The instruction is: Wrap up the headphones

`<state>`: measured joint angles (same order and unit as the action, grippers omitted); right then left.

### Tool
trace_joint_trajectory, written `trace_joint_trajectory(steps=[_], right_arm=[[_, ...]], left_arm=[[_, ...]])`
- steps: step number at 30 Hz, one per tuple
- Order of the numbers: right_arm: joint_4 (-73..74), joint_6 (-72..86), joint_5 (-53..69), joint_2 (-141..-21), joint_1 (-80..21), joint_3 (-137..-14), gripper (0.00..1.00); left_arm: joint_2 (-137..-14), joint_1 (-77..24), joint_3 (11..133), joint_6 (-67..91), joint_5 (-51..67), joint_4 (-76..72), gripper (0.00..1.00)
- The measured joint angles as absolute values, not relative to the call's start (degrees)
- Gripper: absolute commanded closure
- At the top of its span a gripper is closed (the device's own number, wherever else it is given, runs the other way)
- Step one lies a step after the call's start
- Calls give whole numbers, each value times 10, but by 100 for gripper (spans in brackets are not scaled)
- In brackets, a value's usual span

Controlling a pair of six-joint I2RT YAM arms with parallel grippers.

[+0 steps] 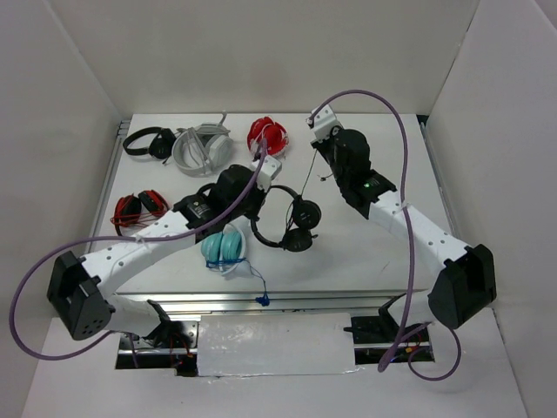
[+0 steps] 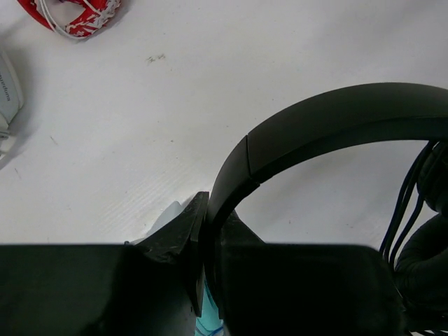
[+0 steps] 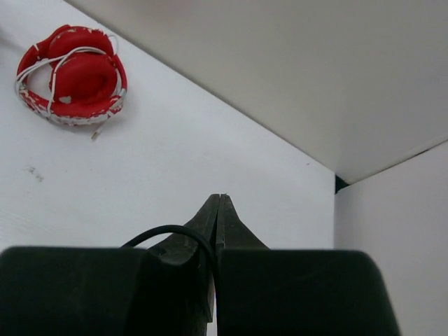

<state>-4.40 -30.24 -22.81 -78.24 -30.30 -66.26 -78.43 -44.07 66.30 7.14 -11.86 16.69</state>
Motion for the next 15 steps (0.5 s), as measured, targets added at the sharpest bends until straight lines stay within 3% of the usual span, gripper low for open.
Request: trace_joint_trajectory(steps=[1, 4, 5, 15], right_arm=[[-42, -291, -216, -788, -294, -661, 96], [-47, -256, -175, -788, -278, -637, 72], [-50, -246, -155, -787, -274, -625, 69], [-56, -168, 36, -797, -274, -564, 61]], left_arm=[[-773, -442, 656, 72, -114, 165, 100], [-749, -445, 650, 73, -101, 163, 100], [-743, -445, 650, 72, -93, 162, 100], [-730, -444, 728, 75, -29, 159, 100]])
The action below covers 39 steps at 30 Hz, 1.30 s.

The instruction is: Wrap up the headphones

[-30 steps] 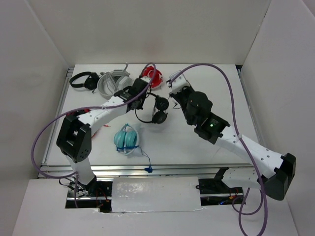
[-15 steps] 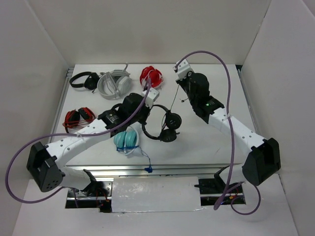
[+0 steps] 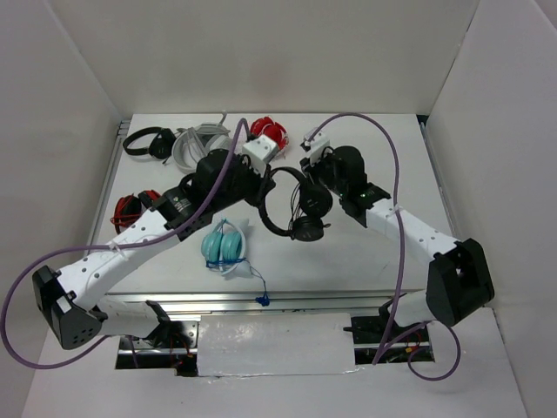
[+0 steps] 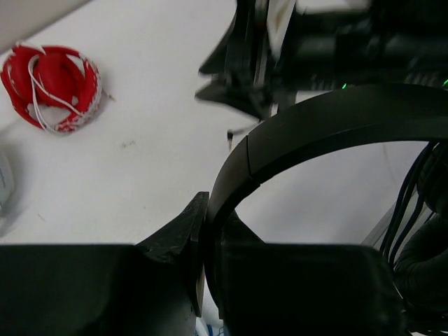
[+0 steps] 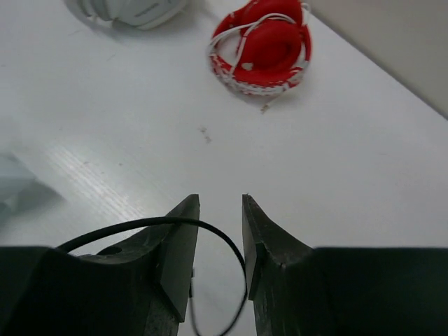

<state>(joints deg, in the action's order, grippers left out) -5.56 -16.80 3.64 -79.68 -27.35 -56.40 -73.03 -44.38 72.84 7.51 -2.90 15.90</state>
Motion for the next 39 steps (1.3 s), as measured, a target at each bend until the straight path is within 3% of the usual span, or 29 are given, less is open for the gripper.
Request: trace_joint_trajectory(steps=[11, 16, 18, 22, 28, 39], right_arm=[[-186, -53, 178, -872, -290, -512, 52], [-264, -1, 192, -892, -302, -482, 72], [-291, 20, 192, -893, -306, -469, 85], [-344, 48, 177, -887, -319, -423, 98], [-365, 78, 125, -839, -367, -345, 100], [-339, 178, -101, -755, -499, -253, 100]], left_arm=[[-760, -428, 894, 79, -13, 195, 100], [-760, -428, 911, 93, -38, 199, 100], [-760, -428, 911, 101, -61, 202, 100], [-760, -428, 911, 122, -122, 212, 100], [-775, -425, 923, 171, -226, 224, 100], [-852, -407, 1004, 292, -404, 291, 100]])
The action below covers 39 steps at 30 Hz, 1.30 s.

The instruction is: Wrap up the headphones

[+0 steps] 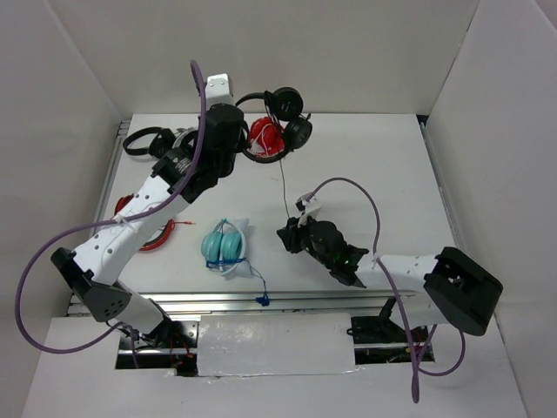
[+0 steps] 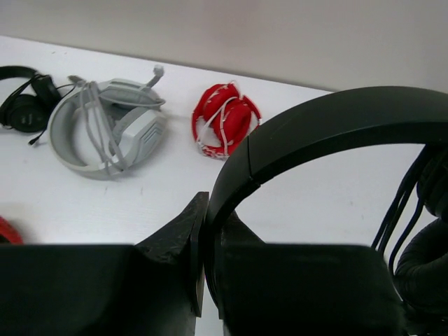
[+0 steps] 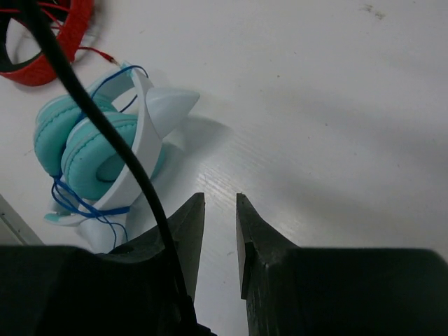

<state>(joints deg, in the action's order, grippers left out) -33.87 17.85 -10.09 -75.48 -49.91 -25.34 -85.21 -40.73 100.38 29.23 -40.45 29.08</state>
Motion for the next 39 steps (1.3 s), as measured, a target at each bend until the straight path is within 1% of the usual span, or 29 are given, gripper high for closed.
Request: trace_joint_trajectory(steps=[5, 8, 13, 17, 21, 25, 31, 35, 39], right_arm=[[-250, 206, -236, -719, -559, -268, 100], [-182, 217, -297, -700, -576, -294, 100], [-92, 229, -366, -665, -574, -322, 100], [-43, 202, -401, -637, -574, -336, 100], [-28, 122, -407, -618, -576, -365, 100], [-21, 13, -409, -622, -579, -423, 100], [-24, -153, -432, -660, -567, -518, 100], [-22, -240, -443, -686, -547, -543, 100], [-12, -296, -435, -706, -517, -560, 100]], left_arm=[[-881, -383, 1004, 320, -424, 313, 100], [-886, -359, 975, 326, -420, 304, 100], [-887, -314, 903, 335, -385, 287, 100], [-898, -300, 895, 333, -368, 283, 100], [-905, -306, 883, 329, -334, 260, 100], [-935, -316, 872, 317, -310, 241, 100], [-990, -343, 856, 295, -297, 245, 100], [-1001, -374, 848, 271, -295, 244, 100], [-1001, -410, 821, 253, -277, 225, 100]])
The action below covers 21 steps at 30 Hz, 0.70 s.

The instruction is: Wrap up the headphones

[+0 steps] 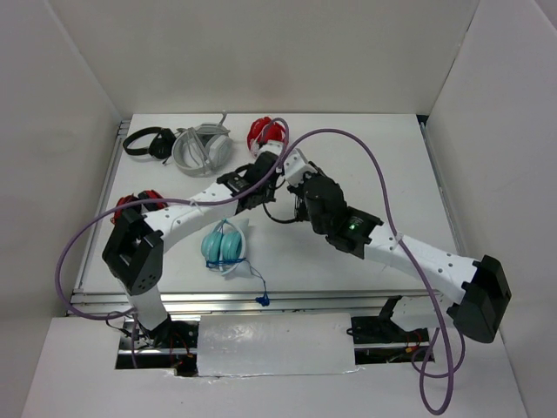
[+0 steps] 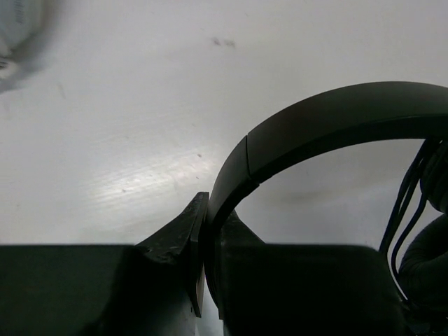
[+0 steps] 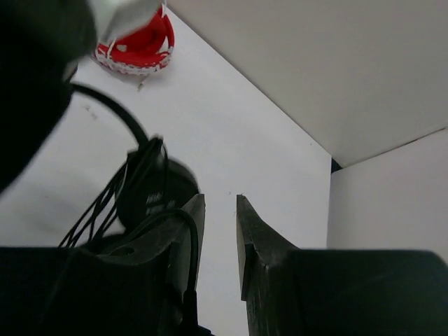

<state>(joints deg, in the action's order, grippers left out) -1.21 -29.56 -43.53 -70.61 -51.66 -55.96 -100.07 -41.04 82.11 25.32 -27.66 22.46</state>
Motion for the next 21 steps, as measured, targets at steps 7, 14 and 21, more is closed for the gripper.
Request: trace_joint_trajectory(steps=[7, 14, 21], right_arm=[[4, -341, -376, -708, -473, -559, 99], [61, -320, -268, -708, -404, -557, 92], [81, -297, -130, -708, -356, -543, 82]], left_arm=[[-998, -445, 768, 239, -200, 173, 100], [-957, -456, 698, 242, -122, 127, 100], [-916, -459, 670, 223, -81, 128, 100]])
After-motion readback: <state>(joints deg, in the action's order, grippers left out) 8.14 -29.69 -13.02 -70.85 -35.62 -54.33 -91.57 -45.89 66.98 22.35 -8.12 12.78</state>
